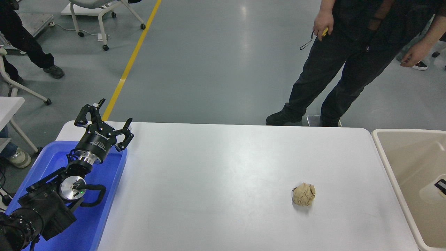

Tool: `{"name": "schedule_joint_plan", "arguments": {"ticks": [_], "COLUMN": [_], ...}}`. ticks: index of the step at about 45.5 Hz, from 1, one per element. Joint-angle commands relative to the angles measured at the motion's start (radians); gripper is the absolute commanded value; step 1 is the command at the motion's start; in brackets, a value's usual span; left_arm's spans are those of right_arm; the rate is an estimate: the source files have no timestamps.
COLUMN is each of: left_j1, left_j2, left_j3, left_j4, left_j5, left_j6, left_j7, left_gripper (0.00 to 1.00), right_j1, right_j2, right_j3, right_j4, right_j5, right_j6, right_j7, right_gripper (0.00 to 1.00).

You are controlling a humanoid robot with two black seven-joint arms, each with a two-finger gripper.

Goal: Dispose of the paper cup in the dustbin

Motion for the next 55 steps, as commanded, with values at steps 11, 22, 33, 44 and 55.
{"name": "schedule_joint_plan", "arguments": {"ticks": [11, 22, 33, 44, 55], "left_j1": [0.000, 0.000, 0.000, 0.000, 0.000], "left_j2": [0.000, 0.000, 0.000, 0.000, 0.000], "left_j3": [0.000, 0.000, 0.000, 0.002, 0.000], "left_j4": [0.000, 0.000, 0.001, 0.000, 0.001], "left_j5": [0.000, 0.000, 0.000, 0.000, 0.000], "left_j6": [-0.001, -0.001, -0.001, -0.001, -0.001], "left_j7": [0.000, 0.000, 0.000, 0.000, 0.000], "left_gripper": [1.00, 1.00, 1.00, 1.00, 1.00], "right_j1": [0.005, 0.016, 0.109, 0.235, 0.311], "right_j2": [0.006, 0.021, 0.017, 0.015, -0.043], "right_j3": [0.002, 0.022, 0.229, 0.517, 0.619], "right_j4": [0.002, 0.013, 0.020, 0.046, 0.220], "right_j5": [0.000, 0.000, 0.000, 0.002, 0.000], "right_j6": [-0.129, -0.196, -0.197, -0.200, -0.200], "right_j7": [0.006, 0.006, 0.006, 0.011, 0.011], "right_gripper": [0.71, 0.99, 0.99, 0.99, 0.99]}}
